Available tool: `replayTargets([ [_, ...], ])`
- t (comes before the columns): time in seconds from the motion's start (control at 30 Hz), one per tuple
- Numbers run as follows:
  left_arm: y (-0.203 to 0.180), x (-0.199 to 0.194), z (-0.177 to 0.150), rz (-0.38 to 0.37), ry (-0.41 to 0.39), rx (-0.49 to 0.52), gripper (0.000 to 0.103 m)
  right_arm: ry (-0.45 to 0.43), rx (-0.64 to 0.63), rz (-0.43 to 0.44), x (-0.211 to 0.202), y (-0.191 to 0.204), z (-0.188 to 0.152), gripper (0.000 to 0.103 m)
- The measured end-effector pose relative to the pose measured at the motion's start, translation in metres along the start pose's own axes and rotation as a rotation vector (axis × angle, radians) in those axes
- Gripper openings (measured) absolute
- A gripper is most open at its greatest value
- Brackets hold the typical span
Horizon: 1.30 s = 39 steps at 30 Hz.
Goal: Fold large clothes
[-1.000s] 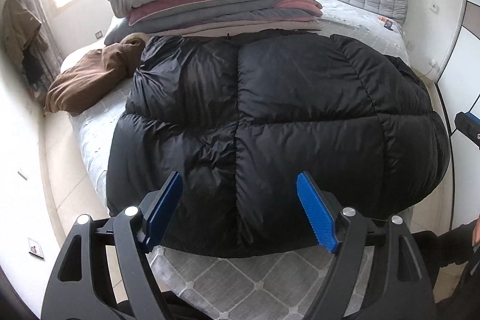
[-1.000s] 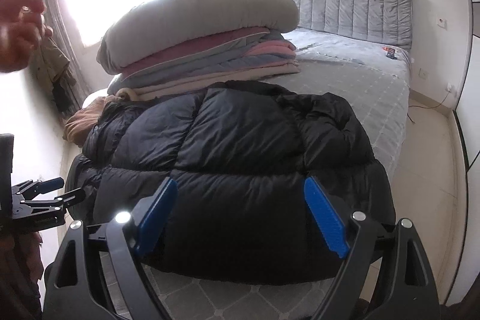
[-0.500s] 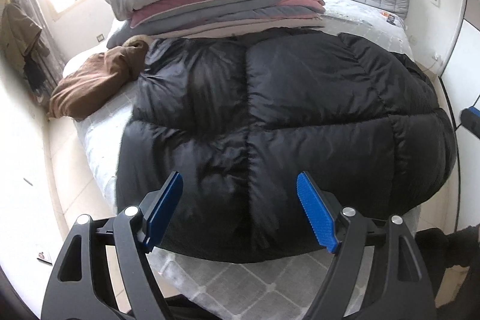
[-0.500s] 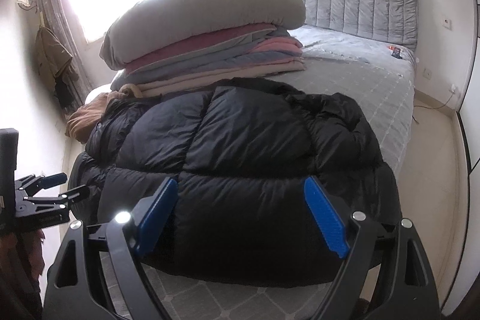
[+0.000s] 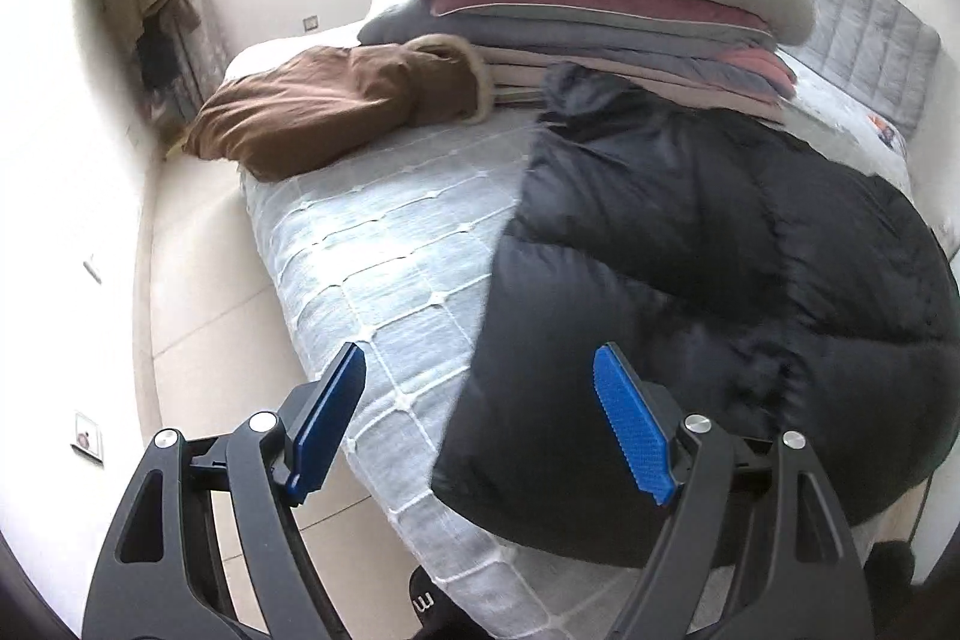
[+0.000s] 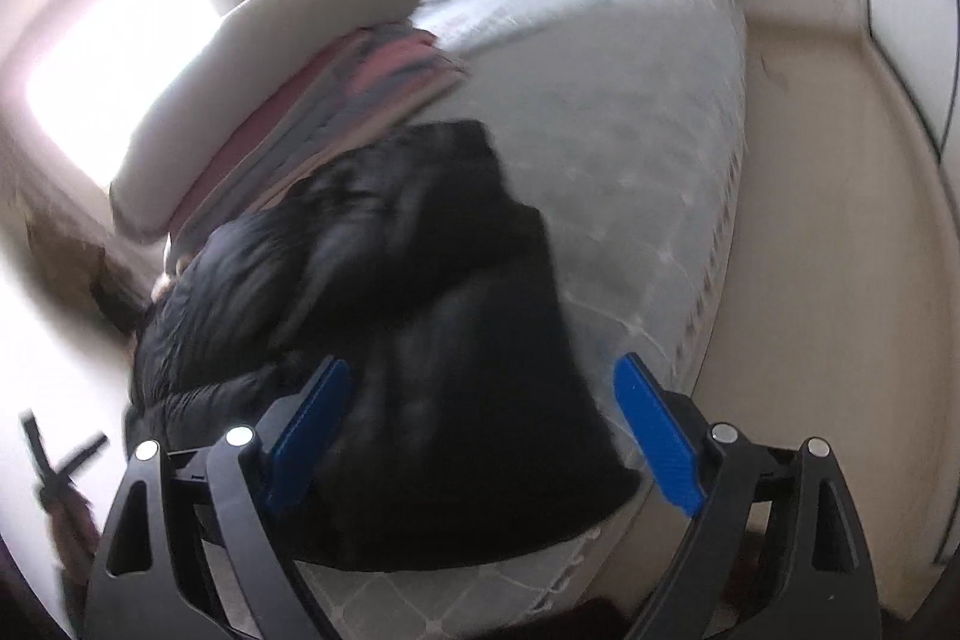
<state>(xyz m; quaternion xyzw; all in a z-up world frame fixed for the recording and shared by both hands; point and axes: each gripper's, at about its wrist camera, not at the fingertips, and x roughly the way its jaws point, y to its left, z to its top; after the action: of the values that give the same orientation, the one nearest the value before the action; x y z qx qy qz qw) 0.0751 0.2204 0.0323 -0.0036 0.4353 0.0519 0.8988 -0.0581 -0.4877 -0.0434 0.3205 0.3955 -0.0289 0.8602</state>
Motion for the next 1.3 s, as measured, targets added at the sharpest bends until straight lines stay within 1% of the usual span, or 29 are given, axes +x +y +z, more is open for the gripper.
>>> replayTargets([
  [0.1,0.013,0.013,0.005,0.002,0.015,-0.026,0.075,0.033,0.040,0.039,0.010,-0.020,0.003,0.087],
  [0.23,0.015,0.025,0.007,-0.009,0.033,-0.034,0.075,0.086,0.035,0.040,0.030,-0.033,0.006,0.087],
  [0.33,0.010,0.034,0.008,-0.008,0.044,-0.005,0.075,0.127,0.020,0.042,0.045,-0.036,0.007,0.087],
  [0.4,0.011,0.039,0.012,-0.019,0.045,0.025,0.075,0.154,0.019,0.090,0.052,-0.036,0.007,0.087],
  [0.47,0.020,0.036,0.019,-0.021,0.023,0.009,0.075,0.149,0.020,0.121,0.054,-0.034,0.009,0.087],
  [0.5,0.024,0.035,0.022,-0.039,0.019,-0.006,0.075,0.142,-0.007,0.118,0.052,-0.029,0.009,0.087],
  [0.53,0.030,0.035,0.026,-0.066,0.027,-0.022,0.075,0.123,-0.023,0.089,0.050,-0.026,0.009,0.087],
  [0.57,0.034,0.038,0.028,-0.079,0.029,-0.027,0.075,0.072,-0.040,0.039,0.043,-0.020,0.009,0.087],
  [0.6,0.038,0.043,0.030,-0.105,0.032,-0.030,0.075,0.052,-0.056,0.041,0.039,-0.015,0.009,0.087],
  [0.63,0.039,0.051,0.030,-0.132,0.052,-0.032,0.075,0.037,-0.084,0.063,0.032,-0.005,0.007,0.087],
  [0.67,0.042,0.061,0.030,-0.159,0.079,-0.040,0.075,0.025,-0.107,0.057,0.028,0.002,0.005,0.087],
  [0.7,0.045,0.075,0.028,-0.212,0.108,-0.057,0.075,0.025,-0.122,0.049,0.026,0.005,0.004,0.087],
  [0.73,0.046,0.083,0.026,-0.254,0.124,-0.067,0.075,0.045,-0.131,0.042,0.029,0.005,0.002,0.088],
  [0.8,0.048,0.099,0.023,-0.313,0.149,-0.087,0.075,0.090,-0.101,0.018,0.039,-0.007,0.000,0.088],
  [0.83,0.049,0.108,0.022,-0.353,0.162,-0.093,0.075,0.124,-0.072,0.020,0.047,-0.016,-0.001,0.088],
  [0.87,0.048,0.114,0.021,-0.361,0.174,-0.093,0.075,0.138,-0.060,0.034,0.050,-0.021,-0.002,0.088],
  [0.9,0.046,0.120,0.021,-0.354,0.176,-0.076,0.075,0.153,-0.047,0.046,0.055,-0.026,-0.002,0.088],
  [0.93,0.044,0.124,0.020,-0.352,0.183,-0.057,0.075,0.160,-0.026,0.039,0.059,-0.032,-0.002,0.088],
  [0.97,0.043,0.126,0.020,-0.355,0.185,-0.045,0.075,0.147,-0.010,0.034,0.056,-0.036,-0.001,0.088],
  [1.0,0.045,0.125,0.022,-0.359,0.178,-0.048,0.075,0.097,0.006,0.044,0.047,-0.035,-0.001,0.088],
  [1.03,0.048,0.124,0.023,-0.370,0.171,-0.058,0.075,0.040,0.003,0.067,0.036,-0.030,0.001,0.088],
  [1.07,0.052,0.123,0.025,-0.400,0.170,-0.071,0.075,-0.004,-0.016,0.099,0.025,-0.019,0.002,0.089],
  [1.1,0.056,0.125,0.027,-0.439,0.178,-0.092,0.075,-0.030,-0.040,0.112,0.018,-0.007,0.003,0.088],
  [1.13,0.059,0.132,0.027,-0.471,0.201,-0.110,0.075,-0.068,-0.098,0.121,0.006,0.015,0.003,0.088],
  [1.23,0.060,0.159,0.022,-0.586,0.291,-0.134,0.076,-0.111,-0.266,0.126,-0.011,0.074,0.001,0.088],
  [1.27,0.062,0.166,0.020,-0.627,0.309,-0.155,0.077,-0.103,-0.285,0.133,-0.011,0.086,0.001,0.088],
  [1.3,0.065,0.175,0.017,-0.698,0.334,-0.190,0.077,-0.095,-0.290,0.137,-0.010,0.091,0.001,0.088],
])
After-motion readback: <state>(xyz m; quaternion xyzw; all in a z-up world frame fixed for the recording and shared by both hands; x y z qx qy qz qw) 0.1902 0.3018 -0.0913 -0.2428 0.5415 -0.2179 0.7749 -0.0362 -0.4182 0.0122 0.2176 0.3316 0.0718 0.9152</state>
